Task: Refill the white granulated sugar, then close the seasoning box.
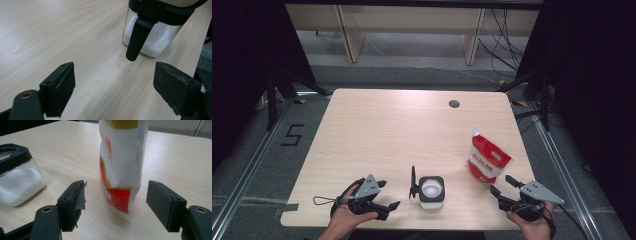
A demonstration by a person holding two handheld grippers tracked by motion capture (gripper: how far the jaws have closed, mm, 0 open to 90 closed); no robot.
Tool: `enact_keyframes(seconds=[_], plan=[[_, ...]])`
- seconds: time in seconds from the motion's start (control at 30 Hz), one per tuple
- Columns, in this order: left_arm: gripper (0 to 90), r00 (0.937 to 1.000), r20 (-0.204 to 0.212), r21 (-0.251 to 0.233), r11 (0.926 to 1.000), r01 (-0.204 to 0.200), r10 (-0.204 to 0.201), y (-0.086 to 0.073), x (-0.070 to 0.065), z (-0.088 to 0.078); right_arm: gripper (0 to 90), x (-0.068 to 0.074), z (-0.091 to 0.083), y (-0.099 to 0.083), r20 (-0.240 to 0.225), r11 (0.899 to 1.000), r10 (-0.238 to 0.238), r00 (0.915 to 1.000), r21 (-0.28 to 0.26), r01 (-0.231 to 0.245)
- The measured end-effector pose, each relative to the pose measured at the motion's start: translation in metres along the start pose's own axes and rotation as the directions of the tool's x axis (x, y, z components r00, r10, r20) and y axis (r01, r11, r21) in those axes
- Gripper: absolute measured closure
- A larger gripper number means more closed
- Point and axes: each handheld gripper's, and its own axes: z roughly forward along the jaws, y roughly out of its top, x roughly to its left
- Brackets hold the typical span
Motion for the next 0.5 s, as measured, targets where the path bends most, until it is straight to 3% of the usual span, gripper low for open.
enact_keyframes(seconds=[0.07,0.1,0.13,0.17,0.2,0.27,0.43,0.47,0.5], plan=[[17.4,0.9999,-0.003,0.014,0.9998,-0.016,0.016,0.0009,0.0015,-0.0017,31.8,0.0031,-0.0028,-0.0018,0.005,1.000,0.019,0.9998,0.011,-0.019],[17.4,0.9999,-0.001,0.003,0.9999,-0.014,0.014,0.0009,0.0011,-0.0015,31.8,0.0003,-0.0027,-0.0019,0.007,0.999,-0.033,0.9994,-0.010,0.033],[17.4,0.9996,-0.003,0.007,0.9995,-0.030,0.030,0.0012,0.0020,-0.0021,31.7,0.0020,-0.0035,-0.0029,-0.002,1.000,-0.018,0.9998,-0.016,0.018],[17.4,0.9998,-0.001,-0.001,0.9998,-0.017,0.017,0.0011,0.0009,-0.0017,31.7,0.0024,-0.0047,-0.0029,-0.001,1.000,-0.026,0.9997,-0.017,0.026],[17.4,0.9993,-0.009,0.015,0.9992,-0.037,0.037,0.0012,0.0021,-0.0027,31.6,0.0037,-0.0055,-0.0034,-0.008,1.000,-0.020,0.9998,-0.016,0.020],[17.4,1.0000,0.000,-0.005,1.0000,0.001,-0.001,0.0010,-0.0007,-0.0017,31.0,0.0057,-0.0067,-0.0045,-0.011,1.000,-0.023,0.9997,-0.013,0.023],[17.4,1.0000,-0.005,0.001,1.0000,-0.006,0.006,0.0020,-0.0003,-0.0038,29.3,0.0081,-0.0075,-0.0057,-0.018,0.999,-0.035,0.9992,-0.005,0.035],[17.4,1.0000,-0.004,-0.006,1.0000,-0.007,0.007,0.0016,0.0002,-0.0032,29.1,0.0100,-0.0072,-0.0060,-0.031,1.000,-0.009,0.9995,0.005,0.009],[17.4,1.0000,-0.005,-0.004,1.0000,-0.008,0.008,0.0017,0.0004,-0.0030,28.8,0.0095,-0.0071,-0.0062,-0.024,1.000,-0.018,0.9995,0.008,0.019]])
